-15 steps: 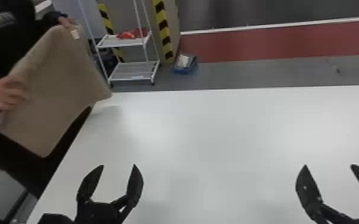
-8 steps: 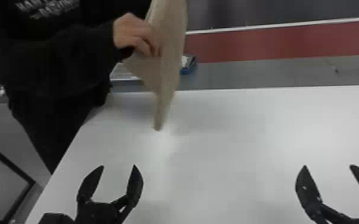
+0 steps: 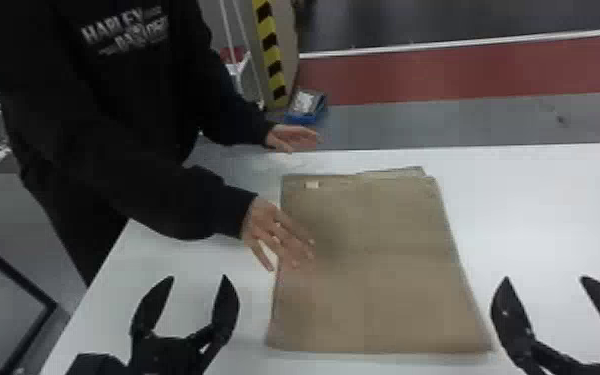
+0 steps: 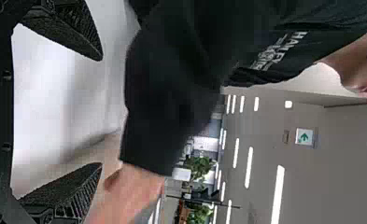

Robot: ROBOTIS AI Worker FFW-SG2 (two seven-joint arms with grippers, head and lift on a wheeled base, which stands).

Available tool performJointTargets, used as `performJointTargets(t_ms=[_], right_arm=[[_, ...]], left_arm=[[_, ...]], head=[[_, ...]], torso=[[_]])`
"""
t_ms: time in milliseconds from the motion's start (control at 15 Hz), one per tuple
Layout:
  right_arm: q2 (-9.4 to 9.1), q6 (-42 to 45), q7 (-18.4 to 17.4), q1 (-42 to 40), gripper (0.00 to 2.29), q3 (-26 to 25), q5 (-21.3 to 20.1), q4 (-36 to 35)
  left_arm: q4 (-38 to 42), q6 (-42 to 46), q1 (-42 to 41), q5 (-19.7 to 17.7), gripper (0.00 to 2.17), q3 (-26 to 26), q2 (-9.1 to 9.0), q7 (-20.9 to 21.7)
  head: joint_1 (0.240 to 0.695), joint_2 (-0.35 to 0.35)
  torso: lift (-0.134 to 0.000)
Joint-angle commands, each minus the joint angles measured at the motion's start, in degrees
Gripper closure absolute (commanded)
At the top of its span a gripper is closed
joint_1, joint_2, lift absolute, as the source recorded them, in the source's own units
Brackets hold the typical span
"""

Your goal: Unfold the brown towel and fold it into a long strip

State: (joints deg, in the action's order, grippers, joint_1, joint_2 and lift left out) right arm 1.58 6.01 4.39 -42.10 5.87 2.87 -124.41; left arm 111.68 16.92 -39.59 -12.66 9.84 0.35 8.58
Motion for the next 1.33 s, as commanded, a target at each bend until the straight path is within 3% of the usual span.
performJointTargets(t_ms=[0, 667, 1000, 1267], right_arm=[[0.00, 0.00, 0.00, 0.09, 0.13, -0.07, 0.03, 0.22], [-0.18, -1.58, 0.00, 1.32, 0.13, -0.60, 0.03, 1.37], [-0.35, -7.91, 0.00, 7.38, 0.13, -0.86, 0.03, 6.55], [-0.27, -17.05, 0.00, 17.05, 0.13, -1.21, 0.29, 11.74]], left_arm=[[-0.15, 0.00, 0.13, 0.09, 0.07, 0.00, 0.00, 0.03], [-0.41, 0.00, 0.22, 0.09, 0.07, -0.09, 0.09, 0.12], [-0.41, -1.41, 1.01, 0.00, 0.07, -0.35, 0.79, 0.12], [-0.41, -2.64, 1.80, 0.00, 0.07, -0.79, 1.67, 0.12]], head=[[0.695, 0.222], [0.695, 0.220], [0.695, 0.208], [0.695, 0.198]], torso=[[-0.126], [-0.126], [-0.126], [-0.126]])
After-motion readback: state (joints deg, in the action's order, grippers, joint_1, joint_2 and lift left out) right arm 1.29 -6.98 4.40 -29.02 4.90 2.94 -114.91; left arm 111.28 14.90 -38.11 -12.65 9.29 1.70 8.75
